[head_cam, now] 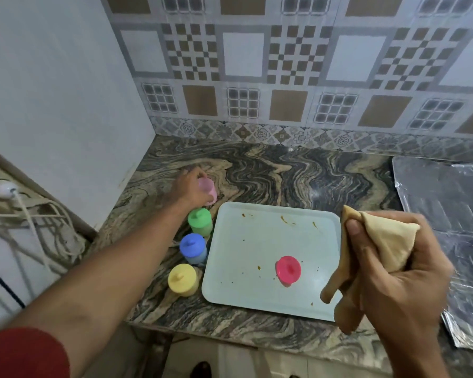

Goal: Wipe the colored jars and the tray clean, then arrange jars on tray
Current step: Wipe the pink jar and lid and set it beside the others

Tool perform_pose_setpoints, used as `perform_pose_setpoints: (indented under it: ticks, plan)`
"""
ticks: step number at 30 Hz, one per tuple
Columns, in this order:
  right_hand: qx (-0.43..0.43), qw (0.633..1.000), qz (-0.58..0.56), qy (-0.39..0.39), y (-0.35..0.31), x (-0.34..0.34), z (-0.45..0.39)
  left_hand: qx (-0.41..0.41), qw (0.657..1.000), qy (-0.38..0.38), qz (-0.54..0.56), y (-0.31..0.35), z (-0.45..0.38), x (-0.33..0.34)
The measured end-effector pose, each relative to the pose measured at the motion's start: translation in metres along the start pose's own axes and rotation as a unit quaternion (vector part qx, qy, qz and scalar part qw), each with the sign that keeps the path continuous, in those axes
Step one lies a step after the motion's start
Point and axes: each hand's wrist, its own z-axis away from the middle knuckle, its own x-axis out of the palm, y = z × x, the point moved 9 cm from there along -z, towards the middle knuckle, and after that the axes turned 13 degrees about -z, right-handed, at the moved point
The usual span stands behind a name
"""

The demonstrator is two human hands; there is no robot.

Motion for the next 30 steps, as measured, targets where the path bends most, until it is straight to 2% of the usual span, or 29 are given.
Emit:
perform_pose_setpoints:
  ticks: [7,13,15,18,19,22,25,30]
  plan:
    - [0.020,0.999,0.018,0.033,0.008,-0.012,0.007,0.025,0.997,-0.039,-0.059,0.002,-0.021,0.031]
    - [0.049,0.998,0.019,0.041,0.017,-0.026,0.008,0.012,0.993,-0.066,-0.096,-0.002,-0.024,0.042]
    - [0.053,0.998,0.014,0.033,0.021,-0.030,0.006,0.011,0.994,-0.047,-0.101,0.009,-0.018,0.032]
    - [0.039,0.999,0.012,0.024,0.019,-0.033,0.001,0.098,0.994,0.040,-0.010,0.050,0.012,0.009]
    - [0.033,0.999,0.009,0.021,0.017,-0.033,-0.001,0.127,0.990,0.048,0.023,0.064,0.030,0.008]
    - [0.023,0.999,0.001,0.023,0.013,-0.038,-0.004,0.215,0.973,-0.006,0.088,0.109,0.098,0.034]
    - [0.018,0.999,-0.009,0.028,0.012,-0.043,-0.004,0.287,0.951,-0.057,0.097,0.141,0.164,0.073]
    - [0.014,0.999,-0.010,0.034,0.012,-0.055,0.001,0.282,0.954,-0.073,0.069,0.155,0.198,0.130]
